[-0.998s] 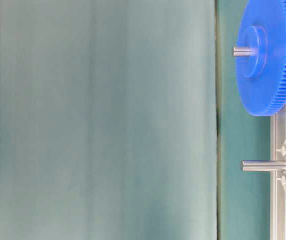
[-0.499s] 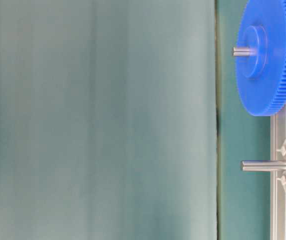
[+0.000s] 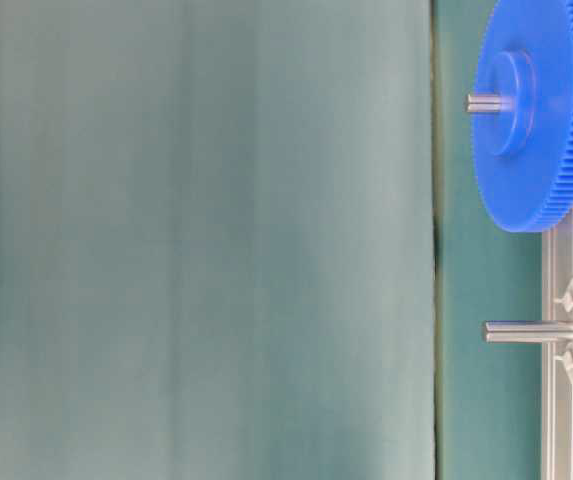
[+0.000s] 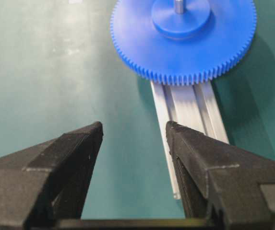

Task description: Insert the large gear onto the shaft.

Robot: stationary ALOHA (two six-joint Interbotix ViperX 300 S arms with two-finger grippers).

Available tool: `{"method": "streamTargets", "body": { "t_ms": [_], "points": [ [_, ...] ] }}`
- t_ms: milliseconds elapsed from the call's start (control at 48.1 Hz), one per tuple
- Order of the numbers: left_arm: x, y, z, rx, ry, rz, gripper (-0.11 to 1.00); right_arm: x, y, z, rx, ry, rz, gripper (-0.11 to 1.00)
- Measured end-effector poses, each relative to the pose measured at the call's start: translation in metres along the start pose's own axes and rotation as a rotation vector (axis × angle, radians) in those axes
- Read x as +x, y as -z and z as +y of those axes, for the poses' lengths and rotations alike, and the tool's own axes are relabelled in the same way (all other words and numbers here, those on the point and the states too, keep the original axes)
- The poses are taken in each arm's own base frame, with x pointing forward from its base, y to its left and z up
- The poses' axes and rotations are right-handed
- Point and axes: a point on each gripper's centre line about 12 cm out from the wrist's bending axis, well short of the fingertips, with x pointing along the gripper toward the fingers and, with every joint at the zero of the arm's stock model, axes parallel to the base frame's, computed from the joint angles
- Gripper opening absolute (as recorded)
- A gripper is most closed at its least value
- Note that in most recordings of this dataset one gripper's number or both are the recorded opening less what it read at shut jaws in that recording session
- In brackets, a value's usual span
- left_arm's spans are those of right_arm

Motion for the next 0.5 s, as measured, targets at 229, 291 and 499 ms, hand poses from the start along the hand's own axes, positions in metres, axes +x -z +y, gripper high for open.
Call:
{"method": "streamTargets", "body": {
  "t_ms": [229,291,499],
  "points": [
    [0.001,0.011,0.000,-0.001,0.000,0.025,0.87,0.001,0.000,-0.001,0.004,0.004,-0.015,0.66],
    [0.000,0.013,0.000,-0.007,0.002,0.025,0.87,0.000,-0.001,-0.001,0.004,0.005,-0.020,0.66],
    [-0.006,0.015,0.000,-0.011,0.000,0.005,0.85,-0.002,-0.001,-0.001,0.004,0.000,-0.041,0.66]
  ]
}}
